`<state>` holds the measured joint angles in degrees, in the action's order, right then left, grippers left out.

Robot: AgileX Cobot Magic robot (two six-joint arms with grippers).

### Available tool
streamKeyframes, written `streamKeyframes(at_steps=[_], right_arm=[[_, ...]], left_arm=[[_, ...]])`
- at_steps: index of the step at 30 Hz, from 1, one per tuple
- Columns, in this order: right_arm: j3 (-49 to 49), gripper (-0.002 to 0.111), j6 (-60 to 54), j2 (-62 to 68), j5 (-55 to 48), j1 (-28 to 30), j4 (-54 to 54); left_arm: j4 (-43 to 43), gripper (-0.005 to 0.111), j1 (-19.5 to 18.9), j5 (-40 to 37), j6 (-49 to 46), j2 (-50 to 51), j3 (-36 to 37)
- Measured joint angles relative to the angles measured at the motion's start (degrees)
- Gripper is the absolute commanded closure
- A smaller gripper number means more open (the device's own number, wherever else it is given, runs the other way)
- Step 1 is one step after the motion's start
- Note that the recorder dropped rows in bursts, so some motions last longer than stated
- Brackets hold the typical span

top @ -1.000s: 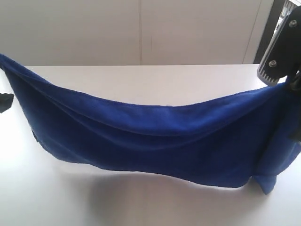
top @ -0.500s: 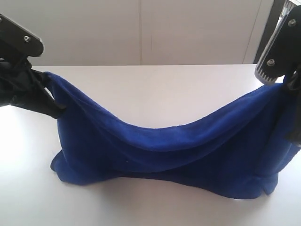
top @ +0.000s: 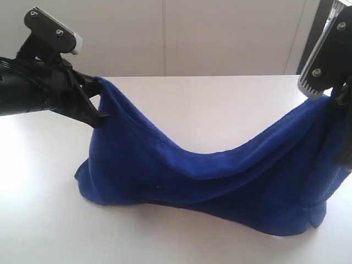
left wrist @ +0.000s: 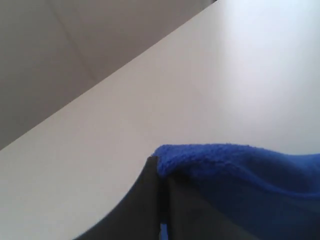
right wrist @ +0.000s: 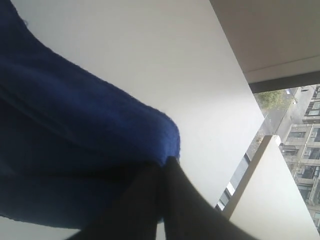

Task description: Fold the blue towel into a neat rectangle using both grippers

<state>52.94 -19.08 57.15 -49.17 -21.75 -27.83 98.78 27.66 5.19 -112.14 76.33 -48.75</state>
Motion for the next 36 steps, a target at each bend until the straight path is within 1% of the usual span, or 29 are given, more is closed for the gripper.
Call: streamKeyframes(at_steps=[2,3,4,5,8,10,12,13,16,22,32,36], right_arm=[[0.0,0.108,0.0,0.0,0.1,0.0,0.0],[0.0,0.108,0.0,0.0,0.1,0.0,0.0],[0.0,0.108,0.0,0.0,0.1,0.0,0.0],[0.0,0.108,0.0,0.0,0.1,0.0,0.0],[0.0,0.108,0.0,0.0,0.2,0.0,0.0],[0.0,0.108,0.0,0.0,0.8,0.0,0.0],[0.0,0.108,0.0,0.0,1.3,0.0,0.0],[0.0,0.108,0.0,0.0,1.3,0.0,0.0],[0.0,0.108,0.0,0.0,1.2,0.0,0.0],[0.0,0.108,0.0,-0.7,-0.4,0.0,0.2],[0.0,0.108,0.5,-6.7,-7.4,0.0,2.8],[0.0,0.108,0.5,-7.1,-10.1,-0.3,3.5]], left_arm=[[0.0,0.107,-1.6,-7.2,2.1,0.0,0.0],[-0.8,0.107,-2.6,-11.6,4.6,0.0,0.0],[-3.2,0.107,-3.6,-15.1,7.6,0.0,-0.3],[-7.5,0.107,-4.9,-19.4,12.4,0.0,-0.5],[-26.5,0.107,-9.3,-31.1,30.1,0.3,-2.9],[-41.9,0.107,-11.7,-36.7,42.5,0.4,-4.8],[-53.6,0.107,-13.4,-41.1,52.8,0.4,-6.3],[-58.8,0.107,-13.8,-43.5,56.6,0.4,-7.1],[-68.1,0.107,-14.3,-50.6,63.8,-0.3,-9.1],[-71.0,0.107,-14.3,-62.0,66.7,-3.6,-10.2],[-76.3,0.107,-14.3,-70.0,72.5,-13.5,-10.4],[-76.4,0.107,-14.3,-69.9,73.1,-16.1,-10.4]])
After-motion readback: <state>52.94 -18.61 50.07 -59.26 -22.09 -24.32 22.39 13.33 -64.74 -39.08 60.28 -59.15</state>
